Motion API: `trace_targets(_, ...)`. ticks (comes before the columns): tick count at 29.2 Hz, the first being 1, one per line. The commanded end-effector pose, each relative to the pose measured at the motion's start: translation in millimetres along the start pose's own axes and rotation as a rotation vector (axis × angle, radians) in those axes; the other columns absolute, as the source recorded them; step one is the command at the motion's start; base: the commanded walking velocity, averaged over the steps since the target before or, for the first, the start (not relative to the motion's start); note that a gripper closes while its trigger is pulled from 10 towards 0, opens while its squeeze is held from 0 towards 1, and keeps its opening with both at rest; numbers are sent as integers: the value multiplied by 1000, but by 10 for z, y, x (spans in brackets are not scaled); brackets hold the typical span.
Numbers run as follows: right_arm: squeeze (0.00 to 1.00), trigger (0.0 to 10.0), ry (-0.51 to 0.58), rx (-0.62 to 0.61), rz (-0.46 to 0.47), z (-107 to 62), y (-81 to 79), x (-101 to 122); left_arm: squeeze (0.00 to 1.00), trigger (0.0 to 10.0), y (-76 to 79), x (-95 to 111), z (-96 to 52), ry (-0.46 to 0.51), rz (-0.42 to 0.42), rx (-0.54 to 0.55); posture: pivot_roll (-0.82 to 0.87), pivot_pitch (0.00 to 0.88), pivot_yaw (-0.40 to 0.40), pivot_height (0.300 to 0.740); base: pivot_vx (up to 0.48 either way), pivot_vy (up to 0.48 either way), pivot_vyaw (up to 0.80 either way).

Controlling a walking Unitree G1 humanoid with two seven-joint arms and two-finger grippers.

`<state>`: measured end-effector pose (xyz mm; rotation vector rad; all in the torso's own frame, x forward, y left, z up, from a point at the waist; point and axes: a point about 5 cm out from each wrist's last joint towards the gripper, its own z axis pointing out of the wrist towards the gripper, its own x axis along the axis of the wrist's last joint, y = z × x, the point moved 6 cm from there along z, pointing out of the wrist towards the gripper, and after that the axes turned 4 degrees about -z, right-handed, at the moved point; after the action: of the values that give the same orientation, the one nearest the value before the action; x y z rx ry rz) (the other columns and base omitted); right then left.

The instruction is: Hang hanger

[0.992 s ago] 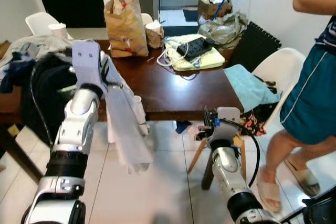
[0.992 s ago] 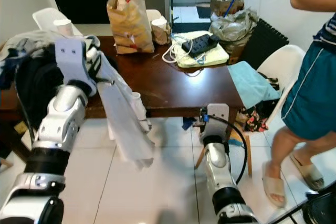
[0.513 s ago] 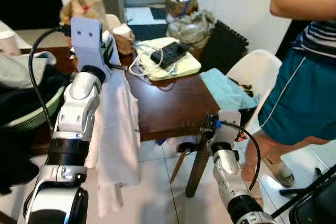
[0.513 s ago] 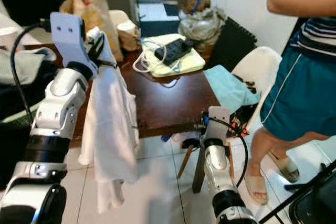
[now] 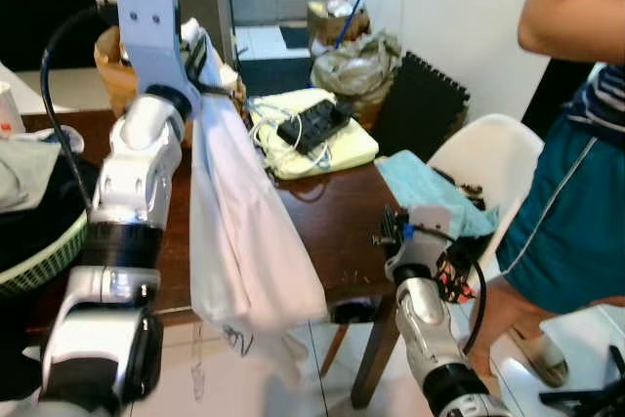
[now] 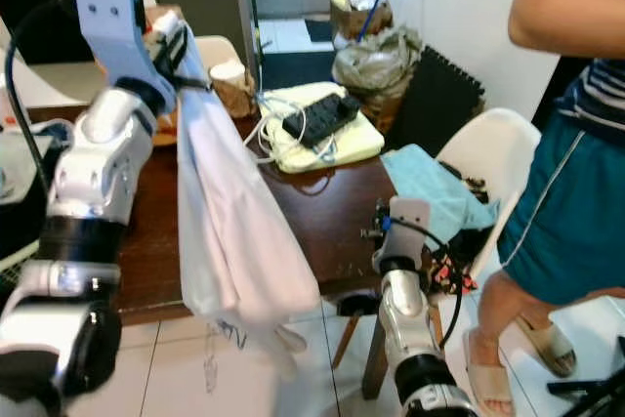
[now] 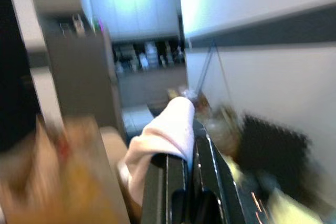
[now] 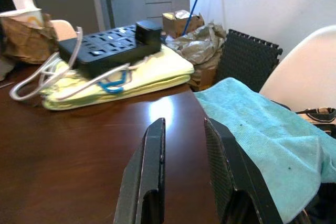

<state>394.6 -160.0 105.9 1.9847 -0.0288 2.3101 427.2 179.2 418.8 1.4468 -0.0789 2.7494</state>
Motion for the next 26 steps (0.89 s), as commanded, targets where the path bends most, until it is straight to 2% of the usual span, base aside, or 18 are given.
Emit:
trace_targets(1,0,10000,3,-5,7,3,11,6,0,10000,-99,457,103,132,26,12,71,0,3,740,386,0,0)
trace_targets(5,0,10000,0,-3,8,-7,4,-6,0,10000,-117,572,148,152,18,6,73,0,4,740,383,0,0)
trace_targets(9,0,10000,-2,-6,12,-19,7,-17,0,10000,-6,620,182,162,44,-35,73,0,6,740,382,0,0)
trace_targets(13,0,10000,-2,-5,12,-26,1,-22,0,10000,45,621,193,163,31,-49,74,0,10,740,382,0,0)
trace_targets(14,0,10000,-4,-5,13,-33,-1,-31,0,10000,123,526,173,138,20,-76,75,0,14,740,364,0,0)
trace_targets(15,0,10000,-4,-5,13,-33,-1,-31,0,10000,123,526,173,138,20,-76,75,0,14,740,364,0,0)
trace_targets(16,0,10000,-7,-5,13,-45,-5,-43,0,10000,268,236,95,52,-12,-122,75,0,26,740,289,0,0)
trace_targets(18,0,10000,-7,-5,13,-45,-5,-43,0,10000,268,236,95,52,-12,-122,75,0,26,740,289,0,0)
trace_targets(19,0,10000,-13,-6,13,-57,-7,-62,0,10000,504,-222,-97,-72,-88,-188,70,0,35,740,0,0,0)
trace_targets(20,0,10000,-17,-10,12,-71,-5,-78,0,10000,773,-712,-417,-210,-146,-261,56,0,43,740,0,0,0)
trace_targets(21,0,10000,-17,-10,12,-71,-5,-78,0,10000,773,-712,-417,-210,-146,-261,56,0,43,740,0,0,0)
trace_targets(22,0,10000,-19,-16,13,-87,6,-88,0,10000,1026,-1102,-806,-317,-149,-348,46,0,47,740,0,0,0)
trace_targets(23,0,10000,-20,-21,13,-110,23,-100,0,10000,1184,-1301,-1123,-371,-125,-409,44,0,48,740,0,0,0)
trace_targets(25,0,10000,-20,-21,13,-110,23,-100,0,10000,1184,-1301,-1123,-371,-125,-409,44,0,48,740,0,0,0)
trace_targets(26,0,10000,-19,-23,12,-125,34,-106,0,10000,1266,-1383,-1302,-392,-100,-447,44,0,48,740,0,0,0)
